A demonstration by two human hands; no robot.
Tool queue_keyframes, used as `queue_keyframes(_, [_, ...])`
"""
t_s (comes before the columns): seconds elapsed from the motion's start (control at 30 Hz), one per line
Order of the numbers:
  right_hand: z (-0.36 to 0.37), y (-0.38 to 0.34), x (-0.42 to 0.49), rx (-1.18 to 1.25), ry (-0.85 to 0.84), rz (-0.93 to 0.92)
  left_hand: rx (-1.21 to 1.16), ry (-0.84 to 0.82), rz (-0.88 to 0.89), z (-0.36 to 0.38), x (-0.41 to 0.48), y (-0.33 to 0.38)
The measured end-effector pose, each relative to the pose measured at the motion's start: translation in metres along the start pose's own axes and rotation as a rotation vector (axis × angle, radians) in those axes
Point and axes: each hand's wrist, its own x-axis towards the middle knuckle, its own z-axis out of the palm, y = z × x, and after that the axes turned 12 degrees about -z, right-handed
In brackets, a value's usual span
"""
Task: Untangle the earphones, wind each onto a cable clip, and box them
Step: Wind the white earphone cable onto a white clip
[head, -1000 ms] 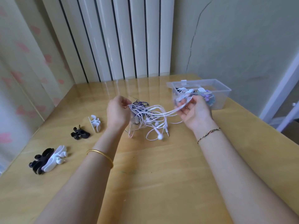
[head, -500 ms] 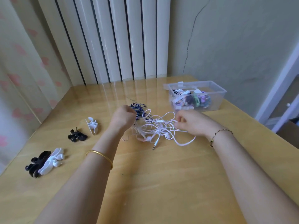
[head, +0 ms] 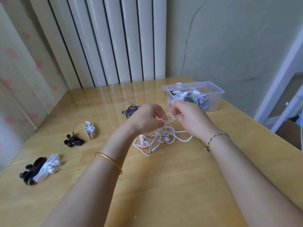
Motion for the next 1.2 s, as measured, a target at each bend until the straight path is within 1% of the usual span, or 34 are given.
queue_keyframes(0.03, [-0.001, -0.001, 0.003, 0.093, 0.111, 0.033, 0.057, -0.052, 0.004, 0.005, 0.001, -0.002])
queue_keyframes(0.07, [-0.003, -0.003, 0.005, 0.212, 0.217, 0.062, 0.117, -0.069, -0.006, 0.010, 0.001, -0.005])
queue_keyframes(0.13, [-0.009, -0.010, 0.008, 0.401, 0.386, 0.090, 0.250, -0.063, -0.056, 0.019, 0.004, -0.013])
queue_keyframes(0.17, [-0.013, -0.012, 0.009, 0.435, 0.441, 0.098, 0.323, -0.044, -0.082, 0.022, 0.005, -0.016])
queue_keyframes(0.23, [-0.019, -0.010, 0.009, 0.429, 0.493, 0.129, 0.432, 0.032, -0.115, 0.024, 0.007, -0.020])
queue_keyframes(0.3, [-0.023, -0.004, 0.007, 0.345, 0.467, 0.193, 0.422, 0.132, -0.132, 0.021, 0.010, -0.024])
queue_keyframes(0.33, [-0.024, 0.001, 0.004, 0.268, 0.424, 0.233, 0.384, 0.184, -0.153, 0.019, 0.011, -0.026])
queue_keyframes(0.4, [-0.024, 0.009, -0.001, 0.081, 0.270, 0.322, 0.303, 0.260, -0.199, 0.013, 0.013, -0.029])
queue_keyframes(0.47, [-0.022, 0.015, -0.006, -0.087, 0.048, 0.415, 0.174, 0.300, -0.221, 0.004, 0.015, -0.031])
queue_keyframes(0.53, [-0.017, 0.018, -0.008, -0.193, -0.152, 0.480, -0.098, 0.284, -0.214, -0.003, 0.014, -0.032])
queue_keyframes(0.6, [-0.014, 0.020, -0.010, -0.221, -0.274, 0.508, -0.364, 0.234, -0.228, -0.009, 0.011, -0.029])
queue_keyframes(0.63, [-0.012, 0.021, -0.010, -0.215, -0.312, 0.510, -0.426, 0.222, -0.225, -0.010, 0.008, -0.028])
queue_keyframes(0.7, [-0.012, 0.021, -0.010, -0.216, -0.370, 0.502, -0.443, 0.206, -0.209, -0.012, 0.005, -0.024])
queue_keyframes(0.73, [-0.013, 0.018, -0.010, -0.232, -0.378, 0.494, -0.425, 0.195, -0.201, -0.013, 0.004, -0.023])
queue_keyframes(0.77, [-0.016, 0.013, -0.009, -0.257, -0.352, 0.480, -0.404, 0.180, -0.196, -0.013, 0.003, -0.021])
queue_keyframes(0.8, [-0.019, 0.007, -0.007, -0.269, -0.287, 0.451, -0.392, 0.163, -0.193, -0.014, 0.003, -0.019])
queue_keyframes(0.83, [-0.020, 0.002, -0.005, -0.241, -0.186, 0.398, -0.393, 0.148, -0.188, -0.015, 0.002, -0.017])
queue_keyframes(0.9, [-0.020, -0.011, 0.001, -0.056, 0.005, 0.261, -0.419, 0.122, -0.165, -0.015, 0.001, -0.012])
queue_keyframes(0.93, [-0.020, -0.019, 0.004, 0.061, 0.038, 0.208, -0.437, 0.112, -0.149, -0.015, 0.001, -0.010])
queue_keyframes(0.97, [-0.017, -0.024, 0.006, 0.141, 0.028, 0.169, -0.455, 0.101, -0.132, -0.015, 0.001, -0.009])
queue_keyframes(1.03, [-0.010, -0.028, 0.010, 0.168, -0.012, 0.133, -0.495, 0.073, -0.099, -0.016, 0.000, -0.009])
queue_keyframes(1.1, [-0.005, -0.027, 0.011, 0.199, 0.017, 0.148, -0.528, 0.034, -0.070, -0.018, -0.001, -0.013])
queue_keyframes(1.2, [0.001, -0.025, 0.012, 0.312, 0.068, 0.147, -0.550, -0.012, -0.039, -0.019, -0.002, -0.018])
